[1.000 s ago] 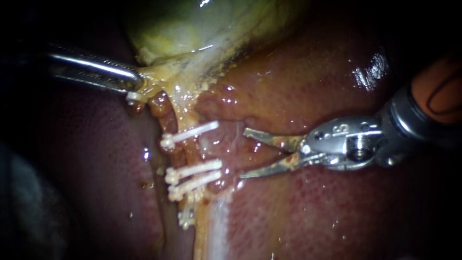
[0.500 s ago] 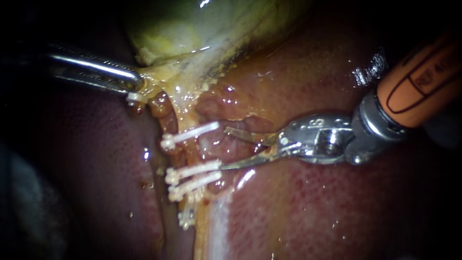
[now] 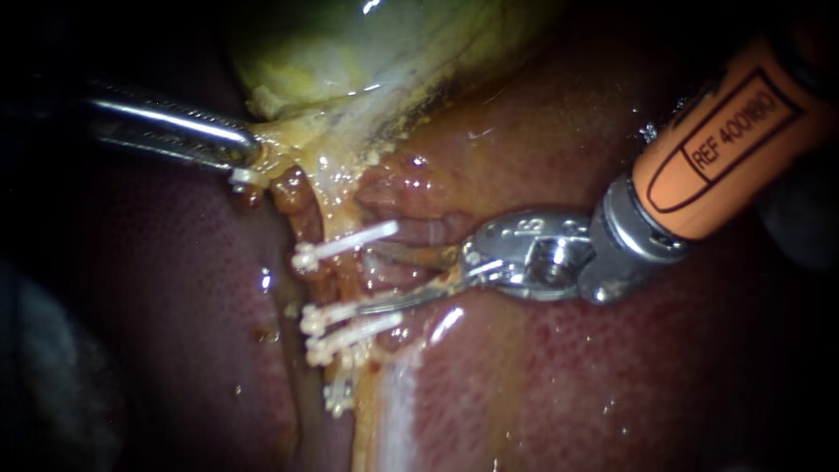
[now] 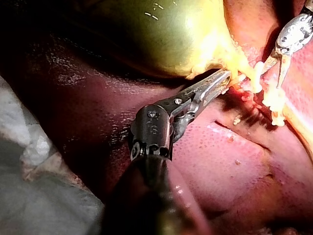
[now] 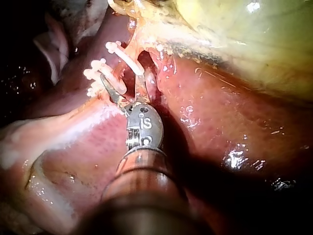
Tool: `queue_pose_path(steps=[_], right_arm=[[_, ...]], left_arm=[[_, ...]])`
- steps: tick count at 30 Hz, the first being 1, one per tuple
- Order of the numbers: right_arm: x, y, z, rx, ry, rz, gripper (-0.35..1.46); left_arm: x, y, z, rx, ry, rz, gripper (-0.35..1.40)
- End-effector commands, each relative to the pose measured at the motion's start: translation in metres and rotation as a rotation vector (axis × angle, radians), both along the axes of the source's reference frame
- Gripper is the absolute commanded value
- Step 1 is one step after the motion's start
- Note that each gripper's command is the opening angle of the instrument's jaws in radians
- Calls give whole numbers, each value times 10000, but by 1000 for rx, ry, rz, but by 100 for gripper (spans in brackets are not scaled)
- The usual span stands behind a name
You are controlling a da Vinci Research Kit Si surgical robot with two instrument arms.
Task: Go to the cutting position right tube
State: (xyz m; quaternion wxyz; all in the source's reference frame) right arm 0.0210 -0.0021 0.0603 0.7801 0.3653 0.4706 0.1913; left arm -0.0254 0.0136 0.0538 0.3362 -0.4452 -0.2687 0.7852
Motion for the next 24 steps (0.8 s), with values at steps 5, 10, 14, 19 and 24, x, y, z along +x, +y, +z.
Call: queue_pose_path(steps=[5, 10, 14, 19, 24], right_arm=[[11, 0, 0, 9, 28, 2, 138], [20, 0, 0, 28, 45, 4, 138], [27, 0, 0, 39, 59, 7, 138], [36, -1, 0, 70, 84, -10, 135], [48, -3, 1, 80, 100, -13, 135]], left_arm=[[-1, 0, 0, 0, 0, 0, -35], [-1, 0, 0, 0, 0, 0, -35], [-1, 0, 0, 0, 0, -1, -35], [-2, 0, 0, 0, 1, -1, -35], [-2, 0, 0, 0, 1, -1, -35]])
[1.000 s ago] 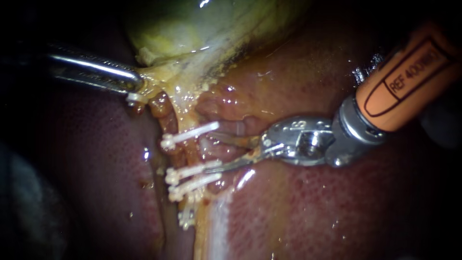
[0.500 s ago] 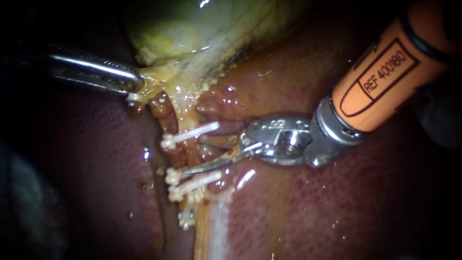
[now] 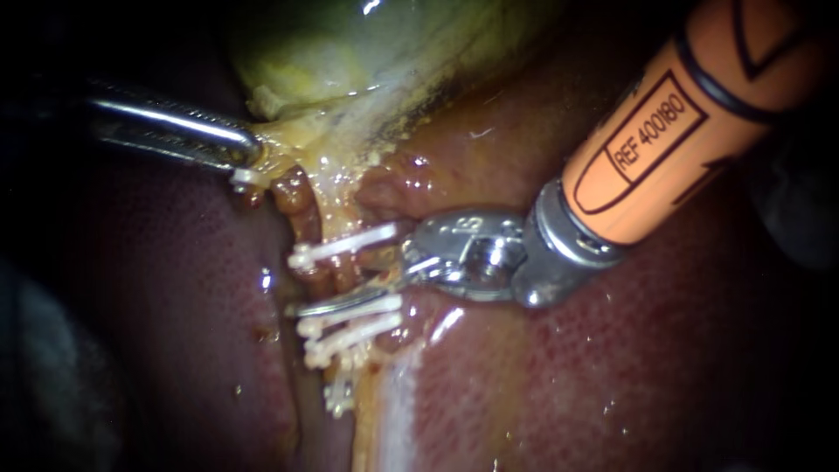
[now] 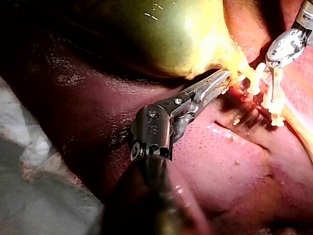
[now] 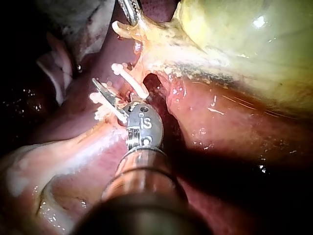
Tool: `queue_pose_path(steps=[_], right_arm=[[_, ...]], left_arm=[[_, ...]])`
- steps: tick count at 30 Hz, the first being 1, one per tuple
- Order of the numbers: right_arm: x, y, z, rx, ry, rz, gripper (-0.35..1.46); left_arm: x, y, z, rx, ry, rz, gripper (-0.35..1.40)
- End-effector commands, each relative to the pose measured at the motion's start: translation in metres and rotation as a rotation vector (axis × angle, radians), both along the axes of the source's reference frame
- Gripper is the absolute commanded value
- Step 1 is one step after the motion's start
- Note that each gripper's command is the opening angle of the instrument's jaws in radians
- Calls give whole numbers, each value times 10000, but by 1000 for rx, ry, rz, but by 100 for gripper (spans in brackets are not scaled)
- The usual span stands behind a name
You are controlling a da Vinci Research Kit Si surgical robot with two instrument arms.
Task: Go to the cutting position right tube
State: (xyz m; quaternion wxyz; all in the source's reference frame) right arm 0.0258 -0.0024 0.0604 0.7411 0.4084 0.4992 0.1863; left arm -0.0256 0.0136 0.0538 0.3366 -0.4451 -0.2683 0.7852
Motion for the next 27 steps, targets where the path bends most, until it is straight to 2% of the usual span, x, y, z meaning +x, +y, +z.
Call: queue_pose_path(steps=[1, 16, 22, 27], right_arm=[[2, 0, 0, 1, 6, -1, 135], [25, -2, -2, 19, 43, 11, 135], [27, -8, -18, 38, 63, 7, 135], [31, -12, -43, 58, 91, 12, 133]], left_arm=[[0, 0, 1, 0, 0, 0, -35], [-2, 0, 2, -1, 1, -1, -35], [-2, -1, 2, -1, 1, -1, -35], [-1, -1, 2, -1, 1, -1, -35]])
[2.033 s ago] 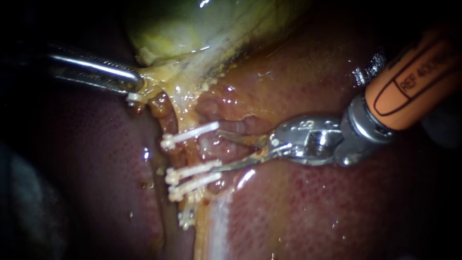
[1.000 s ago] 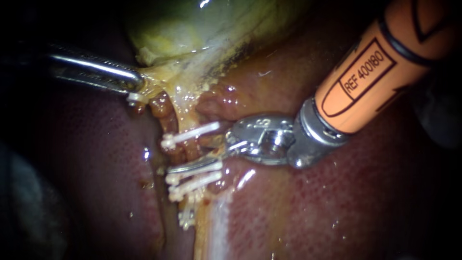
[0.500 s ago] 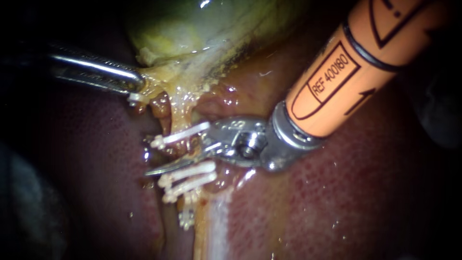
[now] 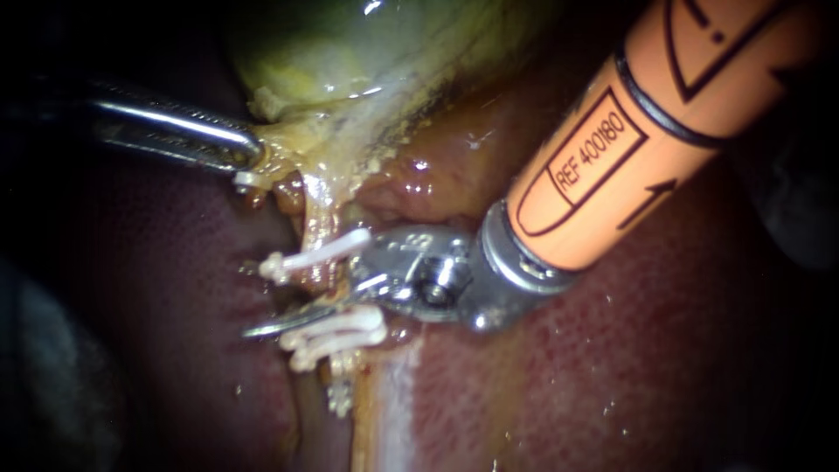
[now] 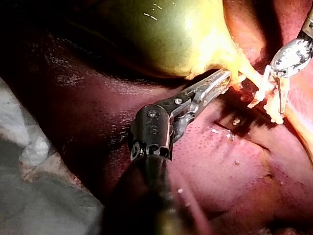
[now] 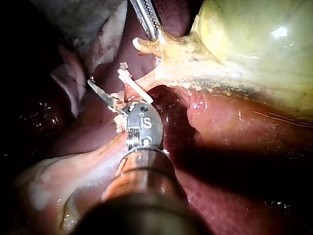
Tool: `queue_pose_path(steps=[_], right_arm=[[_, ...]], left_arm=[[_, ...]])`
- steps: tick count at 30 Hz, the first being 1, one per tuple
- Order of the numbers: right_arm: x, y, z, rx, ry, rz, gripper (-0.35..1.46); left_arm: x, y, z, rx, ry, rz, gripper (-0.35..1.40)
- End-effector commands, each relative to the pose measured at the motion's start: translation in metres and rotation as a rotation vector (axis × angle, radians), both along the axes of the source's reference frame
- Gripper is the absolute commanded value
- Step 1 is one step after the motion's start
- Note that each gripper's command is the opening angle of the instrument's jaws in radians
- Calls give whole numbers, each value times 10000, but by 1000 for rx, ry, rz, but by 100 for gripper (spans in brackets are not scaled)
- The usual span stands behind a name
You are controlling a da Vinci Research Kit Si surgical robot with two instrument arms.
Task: Go to the cutting position right tube
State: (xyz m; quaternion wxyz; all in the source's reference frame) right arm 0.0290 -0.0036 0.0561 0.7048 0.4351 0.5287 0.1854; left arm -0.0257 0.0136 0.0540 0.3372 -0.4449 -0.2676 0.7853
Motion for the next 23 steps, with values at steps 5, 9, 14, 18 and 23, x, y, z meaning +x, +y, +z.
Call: queue_pose_path(steps=[5, 9, 14, 18, 23], right_arm=[[4, 1, -23, 22, 28, 6, 133], [7, 0, -29, 26, 35, 7, 133], [8, 0, -29, 26, 36, 5, 133], [8, 0, -29, 31, 34, 6, 133], [7, 1, -26, 29, 31, 10, 133]], left_arm=[[0, 0, 0, 0, -1, 1, -35], [0, 0, 0, 0, -1, 1, -35], [0, 0, 0, 0, -1, 1, -35], [0, 0, 0, 0, -1, 1, -35], [0, 1, 0, 0, -1, 1, -35]])
